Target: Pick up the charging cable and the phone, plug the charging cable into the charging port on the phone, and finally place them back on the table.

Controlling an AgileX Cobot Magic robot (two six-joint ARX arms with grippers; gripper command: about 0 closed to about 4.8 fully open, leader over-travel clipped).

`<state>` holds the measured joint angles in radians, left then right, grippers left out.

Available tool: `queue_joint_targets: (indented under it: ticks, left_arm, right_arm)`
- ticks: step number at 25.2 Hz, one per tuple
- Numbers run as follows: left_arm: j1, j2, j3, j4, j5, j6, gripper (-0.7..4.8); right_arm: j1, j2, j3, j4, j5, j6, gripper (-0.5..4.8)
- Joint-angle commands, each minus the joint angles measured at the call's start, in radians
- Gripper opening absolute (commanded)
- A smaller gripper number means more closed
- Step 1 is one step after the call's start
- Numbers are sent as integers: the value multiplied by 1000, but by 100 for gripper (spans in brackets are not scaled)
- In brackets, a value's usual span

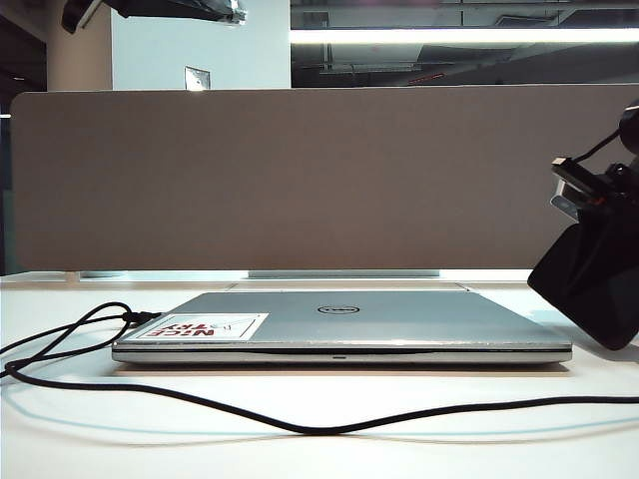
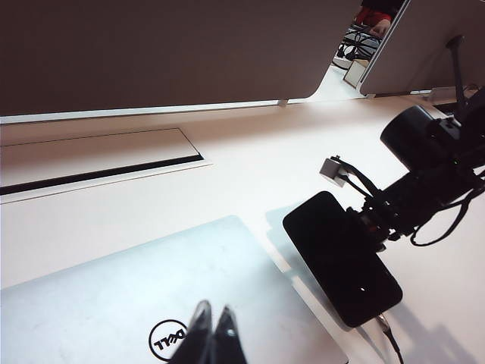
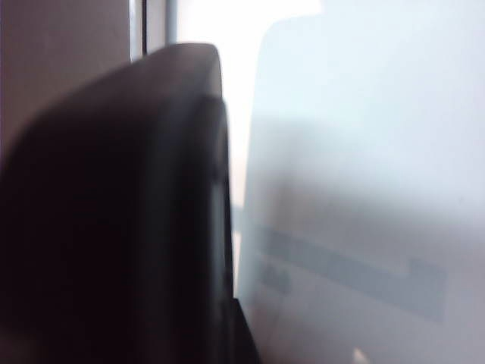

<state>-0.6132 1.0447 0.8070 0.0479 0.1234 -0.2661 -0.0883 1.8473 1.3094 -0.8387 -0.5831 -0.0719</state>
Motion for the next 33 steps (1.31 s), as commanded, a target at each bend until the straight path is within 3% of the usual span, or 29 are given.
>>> queue_joint_targets:
  ticks: [1, 10, 11, 12, 13, 17, 18, 26, 28, 32, 33]
  left_arm:
    - [0, -3, 3, 13, 3, 1, -6]
    - [0, -3, 3, 13, 3, 2, -6]
    - [0, -3, 3, 13, 3, 1, -6]
    - [0, -3, 3, 13, 3, 1, -6]
    - [0, -3, 3, 13, 3, 1, -6]
    - [0, -3, 3, 13, 3, 1, -6]
    - [0, -3, 3, 13, 3, 1, -6]
    - [0, -3, 3, 13, 3, 2, -6]
    - [0, -8, 3, 13, 3, 2, -6]
    - [2, -36, 3, 8, 3, 5, -6]
    - [3, -45, 4, 5, 3, 5, -6]
  right_arm:
    - [2, 29, 40, 2, -22, -8, -5]
    - [2, 61, 45, -9, -17, -8, 5]
    - [2, 61, 47, -4, -18, -8, 37]
    - [2, 61, 50, -3, -18, -8, 130]
    - [2, 61, 52, -3, -18, -8, 178]
    - [2, 54, 53, -4, -4, -8, 194]
    - [2, 43, 53, -6, 45, -8, 194]
    - [1, -118, 53, -9, 227, -15, 187]
    - [1, -163, 53, -5, 239, -14, 148]
    - [3, -259, 53, -11, 275, -15, -8]
    - [4, -280, 53, -21, 278, -15, -6]
